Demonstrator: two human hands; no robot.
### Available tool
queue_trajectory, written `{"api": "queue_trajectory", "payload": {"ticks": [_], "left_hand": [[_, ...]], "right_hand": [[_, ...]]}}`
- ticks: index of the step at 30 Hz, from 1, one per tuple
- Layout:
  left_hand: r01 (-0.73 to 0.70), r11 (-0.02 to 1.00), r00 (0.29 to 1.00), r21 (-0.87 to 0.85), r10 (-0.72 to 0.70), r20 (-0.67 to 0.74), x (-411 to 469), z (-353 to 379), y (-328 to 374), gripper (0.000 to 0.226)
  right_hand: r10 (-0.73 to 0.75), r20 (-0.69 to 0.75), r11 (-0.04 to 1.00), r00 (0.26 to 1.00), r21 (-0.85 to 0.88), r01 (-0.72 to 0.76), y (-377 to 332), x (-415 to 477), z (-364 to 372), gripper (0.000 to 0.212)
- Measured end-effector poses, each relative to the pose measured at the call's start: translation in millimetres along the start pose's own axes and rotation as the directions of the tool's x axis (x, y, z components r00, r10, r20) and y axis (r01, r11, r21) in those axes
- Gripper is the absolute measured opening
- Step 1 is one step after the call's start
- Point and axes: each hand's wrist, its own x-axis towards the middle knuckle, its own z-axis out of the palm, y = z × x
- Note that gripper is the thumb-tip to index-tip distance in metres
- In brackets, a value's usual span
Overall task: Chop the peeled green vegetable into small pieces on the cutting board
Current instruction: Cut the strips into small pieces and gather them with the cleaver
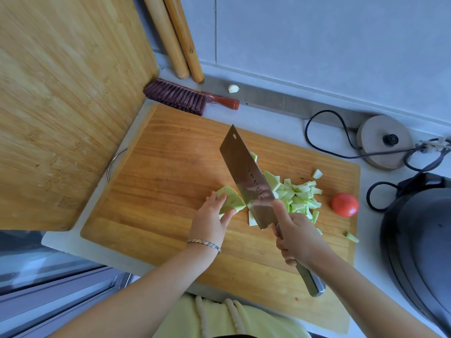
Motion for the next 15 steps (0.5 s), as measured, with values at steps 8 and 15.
{"api": "queue_trajectory", "payload": {"ticks": [8,15], "left_hand": [[-0.024,0.998,1.0,0.06,0.023,0.021,0.2,-1.1,-1.2,0.052],[-0.023,0.998,0.999,0.05,0.021,0.036,2.3,-1.7,-1.5,0.05]], "right_hand": [[0.004,0.008,0.998,1.0,-0.061,-0.004,1.6,-1.4,4.9,0.057],[0.062,0.033,0.994,0.998,-0.091,-0.059,14.1,-5.5,4.1,0.054]]}}
